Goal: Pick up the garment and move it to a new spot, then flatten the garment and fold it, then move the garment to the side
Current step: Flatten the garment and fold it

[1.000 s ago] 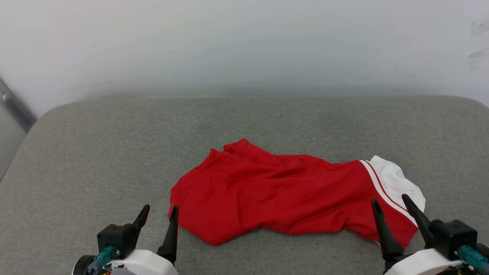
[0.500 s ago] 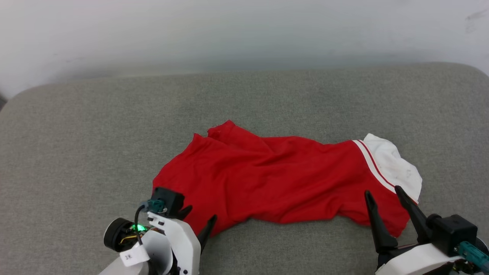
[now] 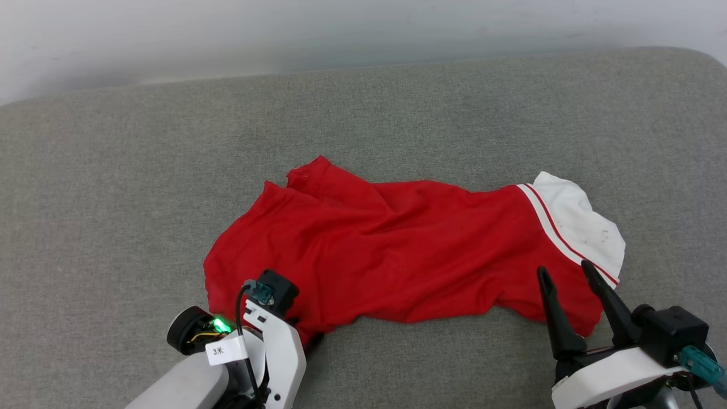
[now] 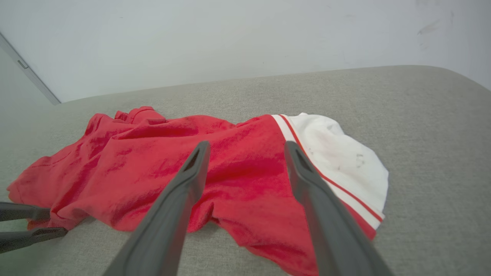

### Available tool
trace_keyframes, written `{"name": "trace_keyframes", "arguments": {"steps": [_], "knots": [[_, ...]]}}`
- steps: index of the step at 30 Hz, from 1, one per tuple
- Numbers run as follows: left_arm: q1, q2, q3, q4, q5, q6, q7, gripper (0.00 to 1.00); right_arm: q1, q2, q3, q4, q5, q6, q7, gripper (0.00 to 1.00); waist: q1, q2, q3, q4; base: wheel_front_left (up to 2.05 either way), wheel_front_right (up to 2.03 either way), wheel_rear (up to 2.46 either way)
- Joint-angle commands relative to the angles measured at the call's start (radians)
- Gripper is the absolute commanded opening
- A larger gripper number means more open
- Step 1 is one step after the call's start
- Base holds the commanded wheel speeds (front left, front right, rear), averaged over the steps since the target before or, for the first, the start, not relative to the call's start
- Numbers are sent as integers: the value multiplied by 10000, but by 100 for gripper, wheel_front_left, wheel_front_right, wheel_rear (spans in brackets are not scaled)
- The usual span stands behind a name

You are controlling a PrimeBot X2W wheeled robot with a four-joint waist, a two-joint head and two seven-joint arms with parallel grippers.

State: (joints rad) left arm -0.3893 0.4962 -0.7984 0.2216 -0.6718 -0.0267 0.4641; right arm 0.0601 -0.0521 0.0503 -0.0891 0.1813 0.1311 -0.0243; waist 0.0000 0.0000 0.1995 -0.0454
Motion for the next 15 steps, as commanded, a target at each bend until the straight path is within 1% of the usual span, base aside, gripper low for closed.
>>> {"name": "trace_keyframes", "arguments": {"steps": [1,5,9,12,15], "knots": [[101,-46,-159,239,-46,-71,173,0,-118,27,-12,29,65,-7,-76,100,0,0,-4,-11,0,0,0],[-354,39,193,10,112,12,-432,0,-204,27,-31,162,132,-7,-161,100,0,0,-29,-42,0,0,0],[-800,29,809,-176,145,282,-1262,0,-236,28,-26,276,224,-7,-219,100,0,0,15,-86,0,0,0],[-1245,-78,1283,-162,101,452,-1806,0,-341,28,-36,322,307,-7,-247,100,0,0,146,-122,0,0,0],[-1807,-196,1660,62,-17,514,-2095,0,-423,26,18,354,336,-7,-257,100,0,0,316,-219,0,0,0]]}}
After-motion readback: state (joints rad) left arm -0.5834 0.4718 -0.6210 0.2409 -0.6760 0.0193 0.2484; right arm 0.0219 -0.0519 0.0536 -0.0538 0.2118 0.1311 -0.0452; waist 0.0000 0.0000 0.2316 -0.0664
